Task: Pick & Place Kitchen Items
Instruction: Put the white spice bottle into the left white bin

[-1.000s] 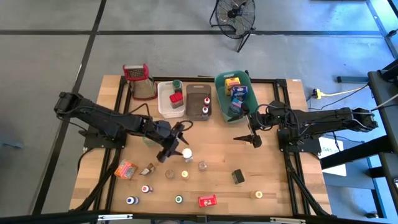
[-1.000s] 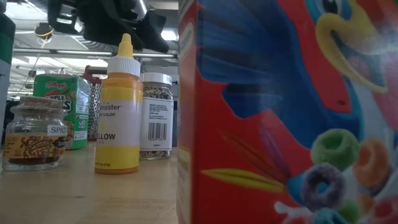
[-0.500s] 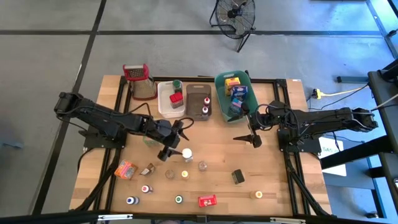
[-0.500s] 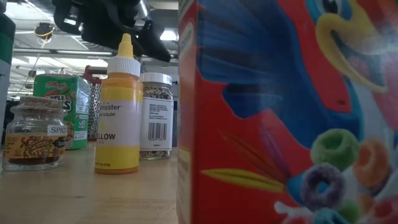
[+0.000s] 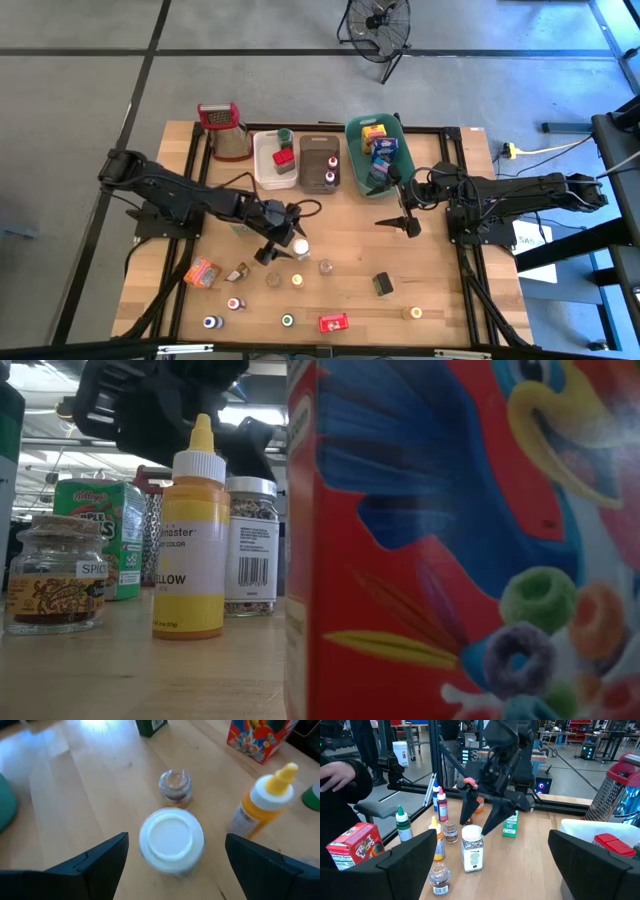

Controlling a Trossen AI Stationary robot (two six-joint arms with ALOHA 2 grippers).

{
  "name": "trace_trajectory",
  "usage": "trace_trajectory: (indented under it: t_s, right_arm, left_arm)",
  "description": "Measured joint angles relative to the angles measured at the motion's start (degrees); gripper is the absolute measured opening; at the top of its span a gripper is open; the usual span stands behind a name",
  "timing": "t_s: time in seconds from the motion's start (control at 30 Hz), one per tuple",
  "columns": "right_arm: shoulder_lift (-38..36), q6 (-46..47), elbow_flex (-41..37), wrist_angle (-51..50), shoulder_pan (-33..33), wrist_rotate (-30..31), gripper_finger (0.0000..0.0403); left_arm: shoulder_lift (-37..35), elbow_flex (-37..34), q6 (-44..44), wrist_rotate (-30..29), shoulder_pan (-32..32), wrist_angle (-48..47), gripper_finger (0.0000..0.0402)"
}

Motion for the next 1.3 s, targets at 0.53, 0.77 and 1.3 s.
trace_trajectory:
  t_s: [0.53, 0.77, 1.3]
  right_arm:
    - [-0.01, 0.00, 0.00, -0.03, 0.00, -0.07, 0.0385]
    - [0.00, 0.00, 0.00, -0.03, 0.00, -0.17, 0.0385]
    - [0.00, -0.02, 0.00, 0.01, 0.00, -0.15, 0.0385]
  left_arm:
    - [0.33, -1.10, 1.09, 0.66, 0.00, 2.82, 0.0327]
    - [0.33, -1.42, 1.39, 2.33, 0.92, 3.25, 0.0328]
    - [5.29, -1.42, 2.56, 13.57, 5.35, 6.69, 0.0329]
